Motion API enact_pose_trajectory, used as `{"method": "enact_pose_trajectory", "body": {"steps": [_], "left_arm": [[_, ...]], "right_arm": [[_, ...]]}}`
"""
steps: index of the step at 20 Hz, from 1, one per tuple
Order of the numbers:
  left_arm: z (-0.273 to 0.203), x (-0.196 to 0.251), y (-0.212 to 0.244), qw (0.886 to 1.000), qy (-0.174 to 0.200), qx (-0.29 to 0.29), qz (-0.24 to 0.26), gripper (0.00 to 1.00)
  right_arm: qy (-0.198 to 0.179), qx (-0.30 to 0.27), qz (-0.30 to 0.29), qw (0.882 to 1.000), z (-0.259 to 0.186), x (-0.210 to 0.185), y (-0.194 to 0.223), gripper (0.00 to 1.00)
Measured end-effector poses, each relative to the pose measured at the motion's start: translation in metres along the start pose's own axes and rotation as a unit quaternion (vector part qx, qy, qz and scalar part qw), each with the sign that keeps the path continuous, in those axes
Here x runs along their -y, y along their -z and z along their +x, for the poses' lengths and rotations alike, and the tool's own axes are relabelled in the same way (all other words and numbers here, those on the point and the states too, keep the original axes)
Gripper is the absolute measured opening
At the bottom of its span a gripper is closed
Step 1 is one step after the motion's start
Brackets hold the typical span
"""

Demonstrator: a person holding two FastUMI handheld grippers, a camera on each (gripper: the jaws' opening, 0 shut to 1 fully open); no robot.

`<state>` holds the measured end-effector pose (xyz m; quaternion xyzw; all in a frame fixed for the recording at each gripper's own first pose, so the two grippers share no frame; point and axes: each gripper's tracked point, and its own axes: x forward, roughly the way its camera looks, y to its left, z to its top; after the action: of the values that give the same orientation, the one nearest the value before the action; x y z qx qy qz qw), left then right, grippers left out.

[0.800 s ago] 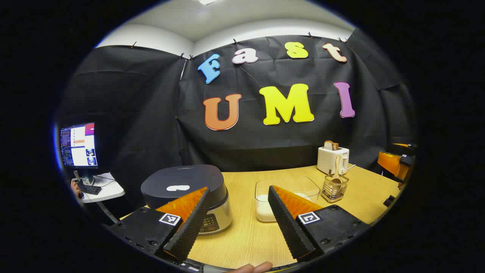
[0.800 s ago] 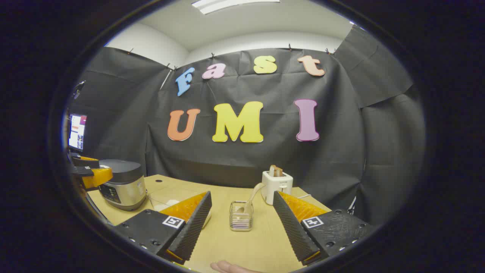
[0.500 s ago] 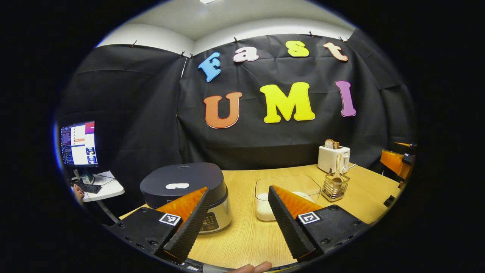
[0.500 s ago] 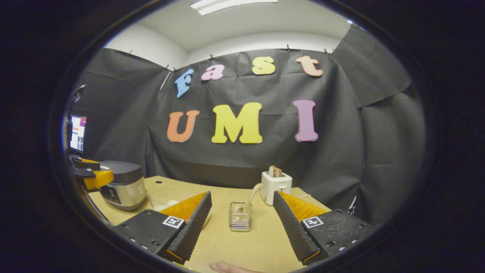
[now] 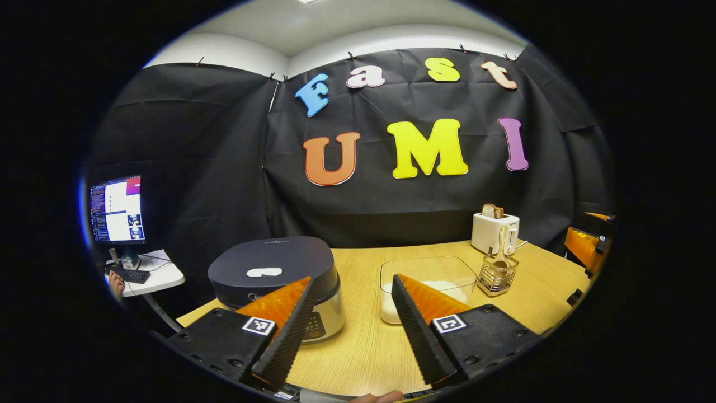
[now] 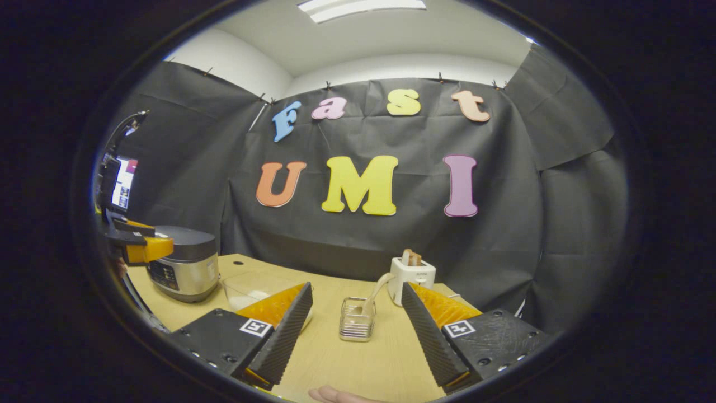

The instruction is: Close the left gripper, press the button to open the rice cooker; take a wooden spoon from the chopstick holder with the right hand, scoop a spoonful of rice and pour it into the rice cooker, then put the wooden spoon back into the chopstick holder.

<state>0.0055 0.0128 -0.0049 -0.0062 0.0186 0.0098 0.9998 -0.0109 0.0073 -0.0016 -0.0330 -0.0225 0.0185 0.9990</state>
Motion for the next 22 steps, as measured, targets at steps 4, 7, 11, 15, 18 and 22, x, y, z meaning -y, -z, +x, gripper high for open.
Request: {"method": "enact_pose_trajectory", "body": {"steps": [4, 7, 11, 15, 18, 22], "left_arm": [[0.007, -0.027, -0.011, 1.000, -0.018, -0.009, -0.002, 0.47], [0.013, -0.047, -0.019, 0.999, -0.029, -0.023, 0.012, 0.19], [0.025, -0.069, -0.031, 0.998, -0.034, -0.036, 0.028, 0.02], [0.044, -0.088, -0.018, 0.994, -0.037, -0.105, 0.000, 0.02], [0.055, -0.097, 0.001, 0.986, -0.031, -0.162, -0.036, 0.02], [0.060, -0.103, 0.025, 0.975, -0.032, -0.213, -0.050, 0.02]], "right_arm": [[-0.001, 0.005, 0.004, 1.000, -0.004, 0.002, 0.003, 0.95], [0.002, 0.009, 0.002, 1.000, -0.008, 0.007, 0.007, 0.96], [0.002, 0.011, 0.005, 1.000, -0.009, 0.012, 0.012, 0.96], [-0.010, 0.013, 0.003, 1.000, -0.011, 0.010, 0.012, 0.95], [-0.014, 0.019, 0.003, 1.000, -0.014, 0.010, 0.014, 0.96], [-0.018, 0.019, 0.008, 1.000, -0.014, 0.015, 0.021, 0.95]]}}
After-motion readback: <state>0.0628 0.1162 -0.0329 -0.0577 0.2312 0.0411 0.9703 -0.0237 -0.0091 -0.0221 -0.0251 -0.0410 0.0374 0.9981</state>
